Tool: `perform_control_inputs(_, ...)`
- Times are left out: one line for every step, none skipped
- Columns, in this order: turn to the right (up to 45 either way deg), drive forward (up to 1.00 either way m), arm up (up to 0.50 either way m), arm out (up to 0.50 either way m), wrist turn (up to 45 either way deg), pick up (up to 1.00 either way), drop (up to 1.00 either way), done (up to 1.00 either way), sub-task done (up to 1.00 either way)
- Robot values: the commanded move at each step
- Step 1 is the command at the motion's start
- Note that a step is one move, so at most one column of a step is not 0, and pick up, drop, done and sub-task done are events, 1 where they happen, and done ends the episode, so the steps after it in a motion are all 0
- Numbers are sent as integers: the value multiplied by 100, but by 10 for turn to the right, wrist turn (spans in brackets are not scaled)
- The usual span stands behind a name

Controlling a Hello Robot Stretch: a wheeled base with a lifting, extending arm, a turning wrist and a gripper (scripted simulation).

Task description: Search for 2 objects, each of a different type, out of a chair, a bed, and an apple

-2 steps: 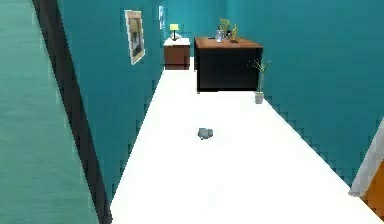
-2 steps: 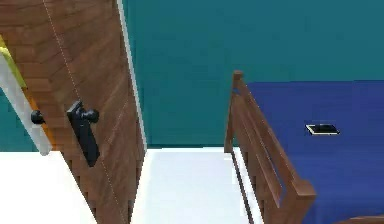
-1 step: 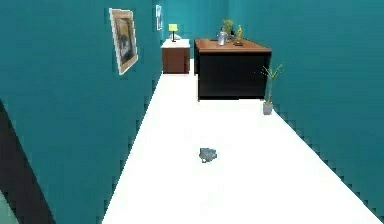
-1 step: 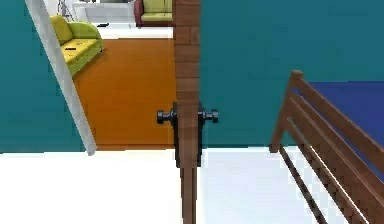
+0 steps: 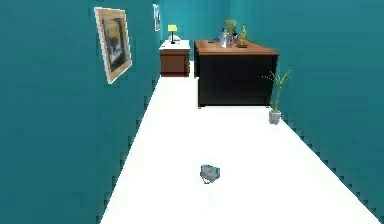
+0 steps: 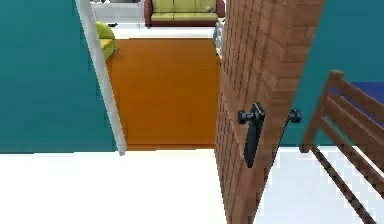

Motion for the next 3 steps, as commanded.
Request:
perform_control_inputs(450, 0, 0, 0, 0, 0, 0, 0, 0)
perform_control_inputs(240, 0, 0, 0, 0, 0, 0, 0, 0)
perform_control_inputs(0, 45, 0, 0, 0, 0, 0, 0, 0)
